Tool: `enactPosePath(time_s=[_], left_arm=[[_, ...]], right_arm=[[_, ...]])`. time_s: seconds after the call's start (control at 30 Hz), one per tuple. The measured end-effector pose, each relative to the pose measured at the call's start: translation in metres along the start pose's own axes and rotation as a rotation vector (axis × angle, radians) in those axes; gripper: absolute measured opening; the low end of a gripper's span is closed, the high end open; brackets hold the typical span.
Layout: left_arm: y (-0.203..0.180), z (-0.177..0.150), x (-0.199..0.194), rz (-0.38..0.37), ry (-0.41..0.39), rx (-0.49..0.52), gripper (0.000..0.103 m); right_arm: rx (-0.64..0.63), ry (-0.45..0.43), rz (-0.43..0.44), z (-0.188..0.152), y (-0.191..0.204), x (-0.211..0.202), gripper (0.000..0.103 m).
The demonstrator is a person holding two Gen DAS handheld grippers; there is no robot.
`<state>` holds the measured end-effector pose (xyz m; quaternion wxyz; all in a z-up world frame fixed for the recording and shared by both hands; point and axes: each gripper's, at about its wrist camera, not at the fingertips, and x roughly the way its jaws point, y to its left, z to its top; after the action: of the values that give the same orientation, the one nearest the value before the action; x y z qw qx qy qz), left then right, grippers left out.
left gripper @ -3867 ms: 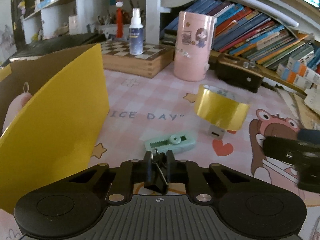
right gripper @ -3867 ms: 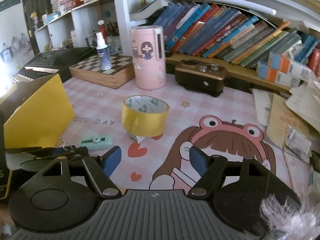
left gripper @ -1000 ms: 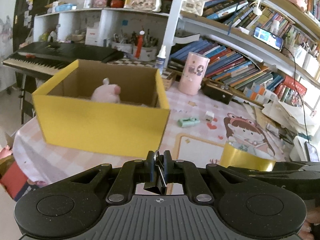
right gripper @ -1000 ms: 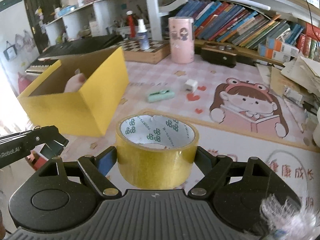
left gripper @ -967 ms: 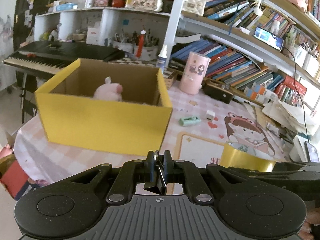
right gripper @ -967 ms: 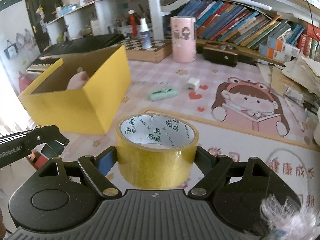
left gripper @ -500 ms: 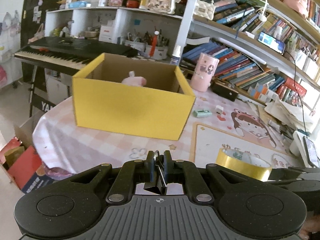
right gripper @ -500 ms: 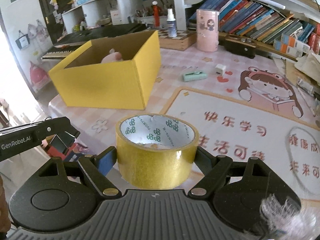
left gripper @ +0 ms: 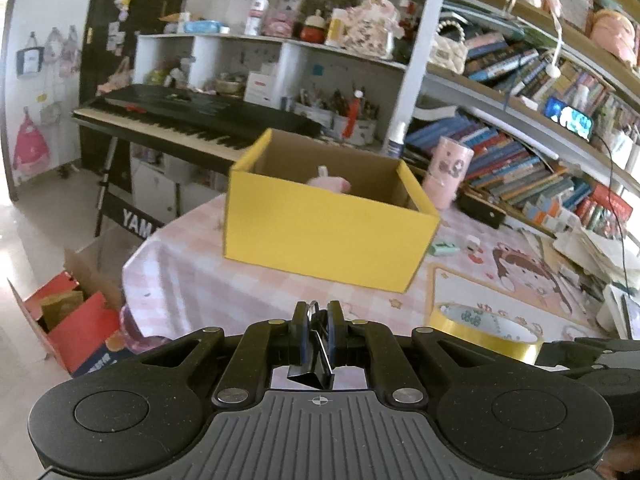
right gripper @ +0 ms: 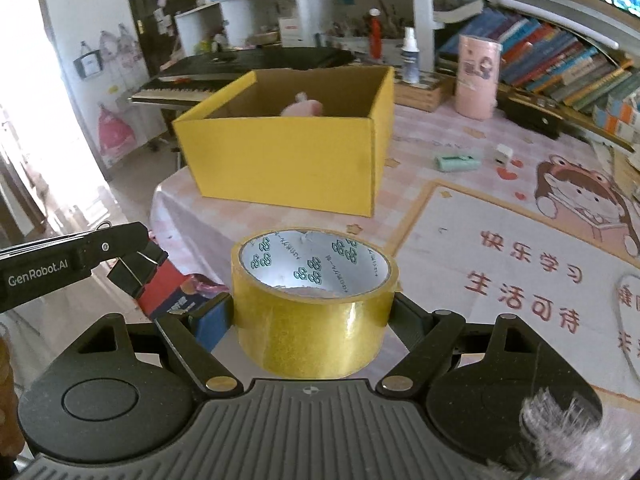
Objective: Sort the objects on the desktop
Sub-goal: 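Carry the binder clip and tape roll with both grippers over the yellow box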
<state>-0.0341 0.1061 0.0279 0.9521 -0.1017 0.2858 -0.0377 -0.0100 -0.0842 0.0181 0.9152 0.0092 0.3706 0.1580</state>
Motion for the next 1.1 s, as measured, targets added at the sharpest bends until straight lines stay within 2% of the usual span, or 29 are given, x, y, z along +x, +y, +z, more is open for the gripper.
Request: enactPosePath(time_s=[0.2,0.6,0.87,1.1], left_arm=[[0.009,0.004,-0.008,0.020,-0.041,-0.022,0.008],[0.020,0.016,-0.008,0.011,-0.072,-0.028,0.008],[0.022,0.028,0.001,0.003,-0.071,-0.006,0.007],[0.022,0.042,0.013,0.005,-0.092,-0.007,0.007]], right_arm=[[-0.038,-0.021,0.022,0.007,0.010,-0.002,0.082],[-0.075,-0.041,0.022,0.018,0.027,-0.001,0.082],[-0.064,-0.066,0.010,0.031,0.029,0.001,0.082],[-0.070,-0.102,-0.005,0.054,0.023,0.005,0.082]])
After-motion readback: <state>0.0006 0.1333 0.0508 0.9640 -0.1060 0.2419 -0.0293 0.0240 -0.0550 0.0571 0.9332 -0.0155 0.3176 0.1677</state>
